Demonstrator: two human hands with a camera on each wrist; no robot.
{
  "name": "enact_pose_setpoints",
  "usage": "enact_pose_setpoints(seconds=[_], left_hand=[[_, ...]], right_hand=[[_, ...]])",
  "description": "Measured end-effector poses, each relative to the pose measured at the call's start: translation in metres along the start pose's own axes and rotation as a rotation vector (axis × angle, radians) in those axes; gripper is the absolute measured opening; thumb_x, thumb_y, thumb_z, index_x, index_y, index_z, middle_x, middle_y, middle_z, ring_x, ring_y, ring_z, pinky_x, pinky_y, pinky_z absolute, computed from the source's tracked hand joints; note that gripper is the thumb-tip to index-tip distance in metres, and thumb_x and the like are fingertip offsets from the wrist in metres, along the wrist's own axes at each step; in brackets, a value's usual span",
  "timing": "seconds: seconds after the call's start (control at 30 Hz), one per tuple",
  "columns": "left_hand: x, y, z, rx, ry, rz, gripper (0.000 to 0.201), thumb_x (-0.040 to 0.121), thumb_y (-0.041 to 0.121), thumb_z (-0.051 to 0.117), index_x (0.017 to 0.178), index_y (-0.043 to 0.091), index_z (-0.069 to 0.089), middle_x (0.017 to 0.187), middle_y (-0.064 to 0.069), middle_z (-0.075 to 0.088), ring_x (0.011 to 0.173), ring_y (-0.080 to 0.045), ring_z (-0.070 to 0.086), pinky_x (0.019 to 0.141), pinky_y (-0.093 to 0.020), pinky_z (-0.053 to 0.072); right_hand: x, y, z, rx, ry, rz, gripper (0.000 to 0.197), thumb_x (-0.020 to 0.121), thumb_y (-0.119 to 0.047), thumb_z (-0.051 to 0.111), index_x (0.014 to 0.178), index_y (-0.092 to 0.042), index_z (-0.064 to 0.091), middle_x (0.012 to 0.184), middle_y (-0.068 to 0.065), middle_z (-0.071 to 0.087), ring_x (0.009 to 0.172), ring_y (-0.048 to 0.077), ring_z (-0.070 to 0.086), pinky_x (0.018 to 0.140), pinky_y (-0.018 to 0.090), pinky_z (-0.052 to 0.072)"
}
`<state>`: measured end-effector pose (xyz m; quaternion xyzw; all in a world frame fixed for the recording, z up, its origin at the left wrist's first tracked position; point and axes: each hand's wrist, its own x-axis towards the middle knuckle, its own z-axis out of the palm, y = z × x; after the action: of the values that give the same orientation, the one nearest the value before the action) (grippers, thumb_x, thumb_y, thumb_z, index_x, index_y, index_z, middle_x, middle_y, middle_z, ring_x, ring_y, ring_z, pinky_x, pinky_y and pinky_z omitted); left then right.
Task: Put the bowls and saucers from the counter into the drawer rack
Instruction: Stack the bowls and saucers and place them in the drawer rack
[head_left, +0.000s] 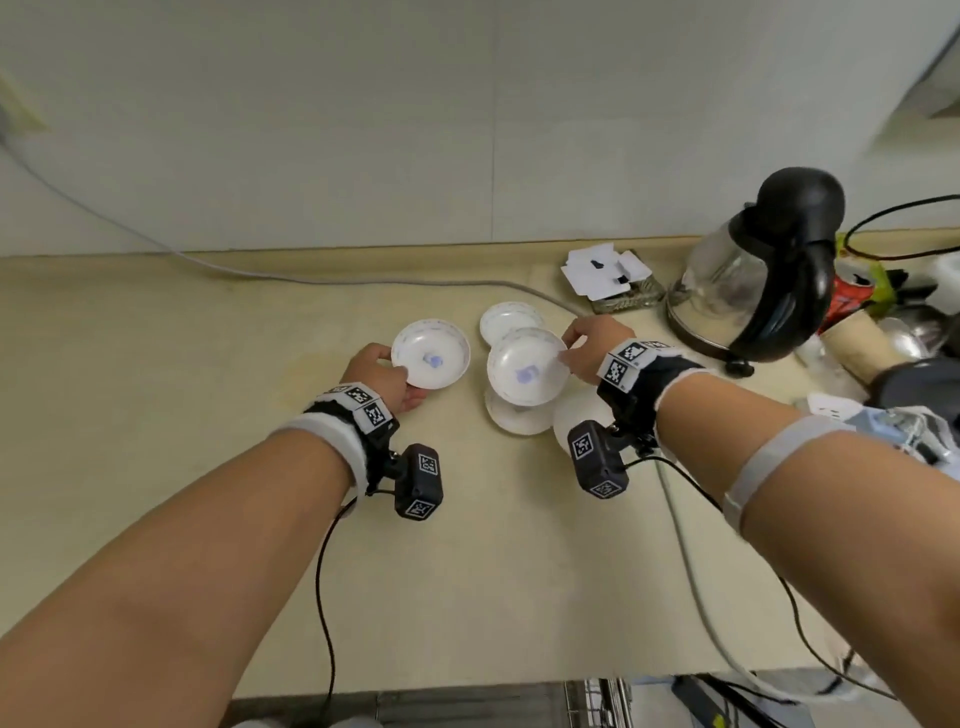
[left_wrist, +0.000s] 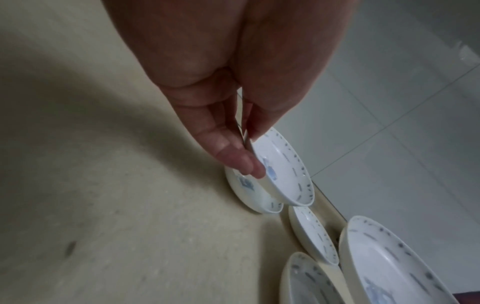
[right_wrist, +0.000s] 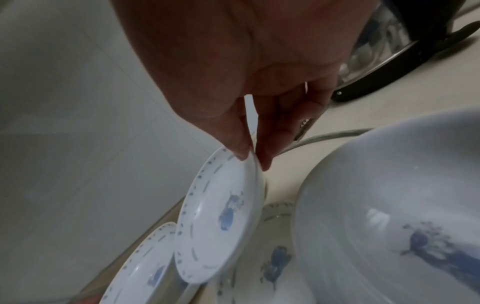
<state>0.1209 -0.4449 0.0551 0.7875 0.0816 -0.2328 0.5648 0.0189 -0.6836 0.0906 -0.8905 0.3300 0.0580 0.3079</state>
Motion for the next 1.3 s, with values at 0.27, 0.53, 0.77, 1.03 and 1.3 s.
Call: enact_pose_setpoints(seconds=[0.27, 0.53, 0.77, 1.03, 1.3], left_hand=[[0.042, -0.005, 0.001, 0.035, -0.009, -0.061, 0.039, 0.09, -0.003, 0.047, 0.116, 0.02, 0.066, 0.078, -0.018, 0.072, 0.065, -0.03, 0.073, 0.071, -0.038, 0.062], [0.046, -0.005, 0.003, 0.181, -0.005, -0.008, 0.039, 0.092, 0.004, 0.05, 0.126, 0.016, 0.066, 0.069, -0.014, 0.069, 0.06, -0.027, 0.068, 0.064, -0.037, 0.062], [0.065, -0.01, -0.001, 0.032, -0.13, -0.107, 0.041, 0.064, 0.005, 0.069, 0.103, 0.016, 0.062, 0.111, -0.021, 0.07, 0.091, -0.04, 0.073, 0.082, -0.051, 0.061], [0.047, 0.039, -0.004, -0.268, -0.156, -0.026, 0.033, 0.091, -0.011, 0.05, 0.12, 0.002, 0.06, 0.102, -0.027, 0.065, 0.076, -0.036, 0.071, 0.054, -0.031, 0.063], [0.05, 0.072, 0.036, -0.228, -0.246, 0.031, 0.039, 0.091, -0.011, 0.054, 0.127, 0.0, 0.06, 0.107, -0.025, 0.067, 0.082, -0.038, 0.072, 0.07, -0.037, 0.064]], right_hand=[[0.025, 0.004, 0.03, -0.1, -0.047, 0.055, 0.021, 0.088, -0.028, 0.065, 0.105, -0.026, 0.077, 0.102, 0.0, 0.073, 0.092, 0.022, 0.066, 0.077, 0.025, 0.049], [0.03, 0.001, 0.037, -0.156, -0.07, 0.064, 0.021, 0.087, -0.022, 0.063, 0.1, -0.028, 0.079, 0.107, -0.002, 0.076, 0.083, 0.02, 0.063, 0.074, 0.024, 0.048], [0.035, 0.003, 0.044, -0.128, -0.114, 0.109, 0.02, 0.086, -0.017, 0.066, 0.102, -0.021, 0.078, 0.099, 0.002, 0.073, 0.085, 0.021, 0.062, 0.074, 0.025, 0.049], [0.054, -0.013, 0.018, 0.127, -0.026, 0.111, 0.017, 0.083, -0.011, 0.065, 0.089, -0.025, 0.075, 0.088, 0.003, 0.074, 0.085, 0.024, 0.073, 0.083, 0.033, 0.059], [0.096, -0.006, 0.015, 0.45, -0.038, 0.241, 0.04, 0.081, -0.007, 0.068, 0.12, -0.005, 0.064, 0.107, 0.011, 0.068, 0.083, 0.021, 0.067, 0.065, 0.029, 0.057]])
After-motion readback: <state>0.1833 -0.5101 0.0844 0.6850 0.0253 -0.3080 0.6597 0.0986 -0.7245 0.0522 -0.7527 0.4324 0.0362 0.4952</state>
